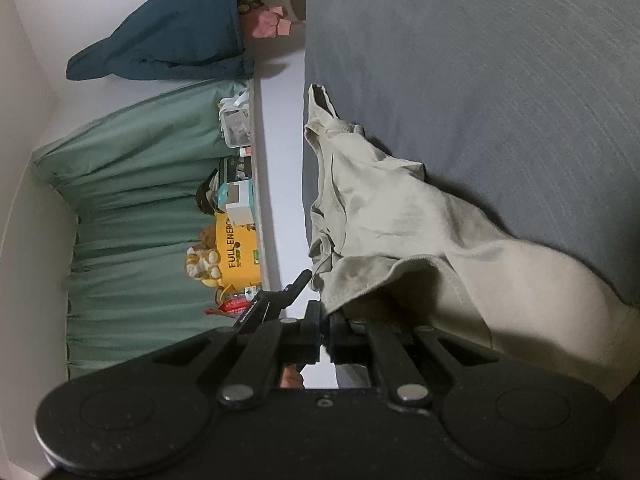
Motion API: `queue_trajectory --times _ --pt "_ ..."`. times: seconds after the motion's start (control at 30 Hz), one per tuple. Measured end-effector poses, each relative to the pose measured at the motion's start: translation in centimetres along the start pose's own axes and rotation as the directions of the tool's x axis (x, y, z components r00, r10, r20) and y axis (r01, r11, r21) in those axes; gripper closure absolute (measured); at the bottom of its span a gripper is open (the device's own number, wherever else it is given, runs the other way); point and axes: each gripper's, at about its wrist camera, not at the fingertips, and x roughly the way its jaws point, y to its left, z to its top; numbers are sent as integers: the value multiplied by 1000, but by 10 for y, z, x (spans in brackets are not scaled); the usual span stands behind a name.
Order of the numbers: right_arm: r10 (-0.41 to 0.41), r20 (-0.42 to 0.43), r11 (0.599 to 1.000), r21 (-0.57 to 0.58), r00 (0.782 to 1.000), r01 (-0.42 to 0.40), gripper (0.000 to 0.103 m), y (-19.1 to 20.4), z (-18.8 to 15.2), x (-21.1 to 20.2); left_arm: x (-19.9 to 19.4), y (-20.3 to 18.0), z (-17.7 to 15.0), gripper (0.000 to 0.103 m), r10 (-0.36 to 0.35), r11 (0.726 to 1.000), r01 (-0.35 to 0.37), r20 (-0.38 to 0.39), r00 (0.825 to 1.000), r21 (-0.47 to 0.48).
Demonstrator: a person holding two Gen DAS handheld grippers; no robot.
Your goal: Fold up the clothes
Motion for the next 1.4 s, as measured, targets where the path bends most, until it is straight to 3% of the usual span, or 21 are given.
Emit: queue_trajectory --times 0.17,0.27,0.43,0.63,0.9,1.03,1.1,1.27,1.4 --pt "-10 5 1000 -1 1000 10 98 -2 1 1 0 -6 -5 55 35 997 -37 32 999 66" --pt "-17 8 1000 -1 1000 17 97 -4 2 1 -4 -8 -4 56 17 996 -21 46 999 83" --pt "-28 14 1000 -8 1000 28 97 -6 3 0 -7 -1 -4 55 -20 998 18 44 999 53" --pt "-42 29 999 2 999 42 97 -9 4 2 -7 11 -12 55 16 998 -18 28 999 53" --pt "-40 21 999 2 999 40 97 -11 1 4 4 -1 -16 56 54 996 -57 40 998 69" --pt "-39 18 999 3 999 39 97 -12 1 5 10 -7 -17 87 72 994 -75 47 996 78" --pt "-39 17 999 -3 999 39 97 -11 1 5 13 -10 -18 98 81 993 -85 50 995 82" --pt "-42 14 998 -52 999 43 97 -7 1 4 8 -19 -16 100 105 985 -117 95 990 131" --pt "-45 -38 965 -261 998 34 97 20 -8 14 -4 -15 -5 100 110 984 -124 112 988 127"
